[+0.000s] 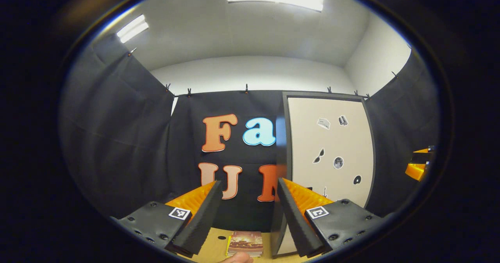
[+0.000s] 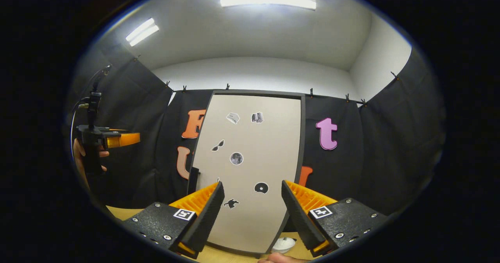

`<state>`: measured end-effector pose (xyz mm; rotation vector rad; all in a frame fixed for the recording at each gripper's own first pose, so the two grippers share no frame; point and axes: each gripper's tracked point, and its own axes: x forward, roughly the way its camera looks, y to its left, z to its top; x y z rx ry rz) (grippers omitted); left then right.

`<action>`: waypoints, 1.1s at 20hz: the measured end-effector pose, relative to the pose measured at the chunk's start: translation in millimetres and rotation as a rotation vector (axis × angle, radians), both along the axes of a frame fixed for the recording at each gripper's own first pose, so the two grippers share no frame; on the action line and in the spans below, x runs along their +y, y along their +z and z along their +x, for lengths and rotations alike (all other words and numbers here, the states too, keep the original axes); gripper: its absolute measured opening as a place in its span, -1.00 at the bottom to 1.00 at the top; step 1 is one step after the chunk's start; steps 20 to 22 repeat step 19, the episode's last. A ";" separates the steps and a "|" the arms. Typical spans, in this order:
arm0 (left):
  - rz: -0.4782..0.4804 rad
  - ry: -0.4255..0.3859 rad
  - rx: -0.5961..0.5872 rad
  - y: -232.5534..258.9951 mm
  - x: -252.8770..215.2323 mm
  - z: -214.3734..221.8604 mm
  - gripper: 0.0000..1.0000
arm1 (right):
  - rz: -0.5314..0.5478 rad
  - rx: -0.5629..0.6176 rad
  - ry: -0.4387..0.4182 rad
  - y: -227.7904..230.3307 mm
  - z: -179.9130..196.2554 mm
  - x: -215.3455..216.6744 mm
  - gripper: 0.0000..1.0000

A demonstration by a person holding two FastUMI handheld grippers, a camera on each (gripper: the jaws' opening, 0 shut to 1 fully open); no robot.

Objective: Open the cabinet door with the right hand, grasp the bottle in the cabinet with the left hand and place it on the coaster, then close the cabinet door with the right hand.

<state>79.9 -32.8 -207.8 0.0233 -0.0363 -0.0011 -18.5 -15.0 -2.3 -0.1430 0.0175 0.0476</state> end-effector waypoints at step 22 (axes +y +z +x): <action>0.085 0.059 -0.051 6.9 23.8 7.5 0.90 | 0.039 -0.049 0.033 17.6 12.4 29.4 0.89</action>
